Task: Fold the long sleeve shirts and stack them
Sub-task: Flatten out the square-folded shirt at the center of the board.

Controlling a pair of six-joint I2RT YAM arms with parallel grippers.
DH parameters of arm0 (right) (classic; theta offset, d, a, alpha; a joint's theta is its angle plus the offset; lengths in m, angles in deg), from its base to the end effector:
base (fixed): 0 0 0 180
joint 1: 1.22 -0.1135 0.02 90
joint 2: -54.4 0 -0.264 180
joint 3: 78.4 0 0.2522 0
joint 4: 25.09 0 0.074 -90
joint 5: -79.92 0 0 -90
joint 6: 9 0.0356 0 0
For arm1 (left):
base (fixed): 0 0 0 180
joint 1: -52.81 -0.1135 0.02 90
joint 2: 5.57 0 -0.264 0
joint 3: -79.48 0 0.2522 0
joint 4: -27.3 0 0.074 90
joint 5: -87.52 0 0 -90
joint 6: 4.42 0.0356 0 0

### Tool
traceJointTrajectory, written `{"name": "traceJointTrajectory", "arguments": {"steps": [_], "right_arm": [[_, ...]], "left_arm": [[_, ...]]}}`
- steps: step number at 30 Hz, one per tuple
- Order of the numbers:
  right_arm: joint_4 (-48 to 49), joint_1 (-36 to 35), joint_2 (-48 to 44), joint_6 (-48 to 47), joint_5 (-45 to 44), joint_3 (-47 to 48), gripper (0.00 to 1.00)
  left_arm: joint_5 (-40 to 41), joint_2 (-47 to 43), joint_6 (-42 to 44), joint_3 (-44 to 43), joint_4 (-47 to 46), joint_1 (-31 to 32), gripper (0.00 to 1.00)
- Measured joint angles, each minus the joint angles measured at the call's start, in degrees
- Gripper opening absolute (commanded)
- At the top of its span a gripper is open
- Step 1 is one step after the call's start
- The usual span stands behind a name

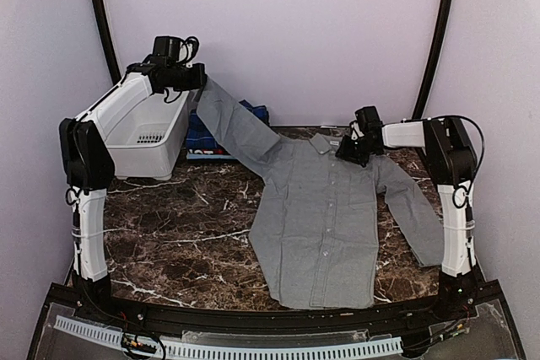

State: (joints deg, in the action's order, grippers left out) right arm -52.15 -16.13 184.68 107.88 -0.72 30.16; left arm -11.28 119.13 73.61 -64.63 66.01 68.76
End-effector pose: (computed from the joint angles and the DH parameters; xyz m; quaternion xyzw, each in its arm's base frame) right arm 0.4787 0.1334 0.1395 0.0687 0.9308 0.1965 0.3005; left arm 0.4900 -0.1457 0.3783 0.0726 0.8112 -0.1999 0.5447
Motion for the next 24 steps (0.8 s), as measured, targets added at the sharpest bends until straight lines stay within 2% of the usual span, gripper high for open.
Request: {"name": "traceJointTrajectory", "arguments": {"steps": [7,10,12,19,22,24], "right_arm": [[-0.33,3.61,0.50,0.50,-2.19,0.70,0.36],[0.17,5.14,-0.37,0.57,-2.32,-0.63,0.39],[-0.13,5.64,-0.98,0.22,-2.12,-1.25,0.41],[-4.13,2.80,-3.50,-1.55,-1.97,-1.73,0.42],[-5.27,0.63,-6.27,-2.01,-1.68,-2.40,0.43],[-5.66,-0.68,-8.28,-2.38,-1.46,-2.80,0.45]], "left_arm": [[1.44,1.40,-2.36,0.00,0.68,-0.52,0.00],[1.55,1.55,-2.86,0.00,0.96,-0.39,0.08],[2.10,2.03,-3.37,-0.02,1.31,-0.33,0.08],[1.49,5.14,-5.20,-0.02,2.56,-0.26,0.00],[-0.09,5.42,-5.44,-0.02,3.13,-0.02,0.06],[-0.87,5.42,-5.49,-0.02,3.06,0.48,0.14]]}}
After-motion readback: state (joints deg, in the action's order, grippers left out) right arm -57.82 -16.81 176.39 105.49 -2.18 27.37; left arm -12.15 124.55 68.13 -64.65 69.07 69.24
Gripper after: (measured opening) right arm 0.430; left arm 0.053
